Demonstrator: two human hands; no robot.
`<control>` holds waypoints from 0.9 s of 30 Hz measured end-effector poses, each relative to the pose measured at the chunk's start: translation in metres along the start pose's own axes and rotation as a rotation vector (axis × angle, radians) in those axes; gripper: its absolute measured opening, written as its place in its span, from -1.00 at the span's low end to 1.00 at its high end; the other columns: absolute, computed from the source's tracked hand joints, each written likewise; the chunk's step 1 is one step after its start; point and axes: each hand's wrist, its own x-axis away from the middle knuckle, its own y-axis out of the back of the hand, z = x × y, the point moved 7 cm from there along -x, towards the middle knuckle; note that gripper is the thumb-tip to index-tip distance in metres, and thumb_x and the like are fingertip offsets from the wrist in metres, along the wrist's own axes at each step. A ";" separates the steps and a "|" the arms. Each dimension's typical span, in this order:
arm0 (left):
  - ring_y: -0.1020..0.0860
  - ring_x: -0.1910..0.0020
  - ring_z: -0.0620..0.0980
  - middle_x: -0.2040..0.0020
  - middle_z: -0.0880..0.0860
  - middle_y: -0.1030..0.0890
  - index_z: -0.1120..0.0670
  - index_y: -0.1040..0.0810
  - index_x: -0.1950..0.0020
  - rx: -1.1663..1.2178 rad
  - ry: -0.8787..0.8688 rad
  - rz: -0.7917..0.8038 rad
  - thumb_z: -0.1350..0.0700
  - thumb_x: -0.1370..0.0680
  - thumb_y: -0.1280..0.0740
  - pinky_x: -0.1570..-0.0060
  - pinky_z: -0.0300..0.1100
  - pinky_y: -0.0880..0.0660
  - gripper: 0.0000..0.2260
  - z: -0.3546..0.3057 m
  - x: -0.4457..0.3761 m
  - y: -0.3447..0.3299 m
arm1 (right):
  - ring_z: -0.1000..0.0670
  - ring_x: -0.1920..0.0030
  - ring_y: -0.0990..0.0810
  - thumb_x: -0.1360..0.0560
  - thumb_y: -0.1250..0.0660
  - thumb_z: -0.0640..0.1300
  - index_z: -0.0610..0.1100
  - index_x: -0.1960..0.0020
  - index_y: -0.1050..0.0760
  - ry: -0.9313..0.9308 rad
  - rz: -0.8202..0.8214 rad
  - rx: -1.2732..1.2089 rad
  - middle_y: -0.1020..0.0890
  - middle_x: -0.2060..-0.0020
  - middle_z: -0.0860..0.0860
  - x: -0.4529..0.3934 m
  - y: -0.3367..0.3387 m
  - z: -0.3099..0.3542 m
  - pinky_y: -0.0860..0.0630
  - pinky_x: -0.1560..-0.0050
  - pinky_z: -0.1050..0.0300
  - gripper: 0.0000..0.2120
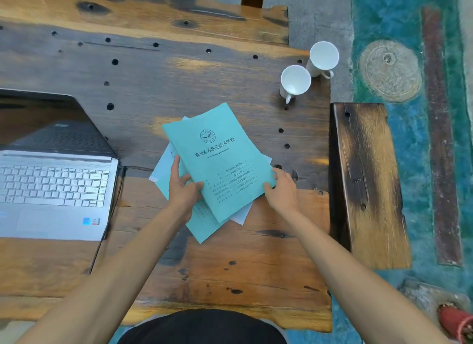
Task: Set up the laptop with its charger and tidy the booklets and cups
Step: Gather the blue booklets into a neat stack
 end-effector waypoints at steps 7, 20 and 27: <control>-0.67 -0.02 0.04 -0.21 0.02 -0.68 -0.45 -0.31 -0.39 0.029 -0.071 0.379 0.40 -0.58 -0.25 -0.04 0.05 -0.62 -0.27 -0.061 0.032 -0.009 | -0.08 -0.18 -0.64 -0.64 -0.25 0.07 -0.08 -0.26 -0.53 -0.207 0.040 -0.559 -0.66 -0.13 -0.04 0.029 -0.015 -0.016 -0.58 -0.16 -0.02 -0.70; -0.68 -0.10 0.05 -0.19 0.01 -0.68 -0.33 -0.46 -0.33 -0.276 -0.085 0.645 0.37 -0.57 -0.28 0.00 -0.02 -0.60 -0.40 -0.067 0.072 0.000 | -0.22 -0.27 -0.63 -0.62 -0.16 0.29 -0.09 -0.34 -0.59 -0.394 0.270 -1.514 -0.66 -0.26 -0.14 0.106 -0.044 -0.022 -0.49 -0.34 -0.31 -0.44; -0.68 0.11 -0.13 -0.12 -0.01 -0.64 -0.12 -0.49 -0.24 -0.613 -0.129 0.586 0.35 -0.58 -0.20 0.26 -0.26 -0.56 -0.59 -0.070 0.038 -0.004 | -0.03 -0.12 -0.71 -0.65 -0.29 -0.08 -0.13 -0.14 -0.62 -0.349 0.064 -1.255 -0.74 -0.09 -0.04 0.135 -0.043 -0.040 -0.62 -0.05 0.04 -0.81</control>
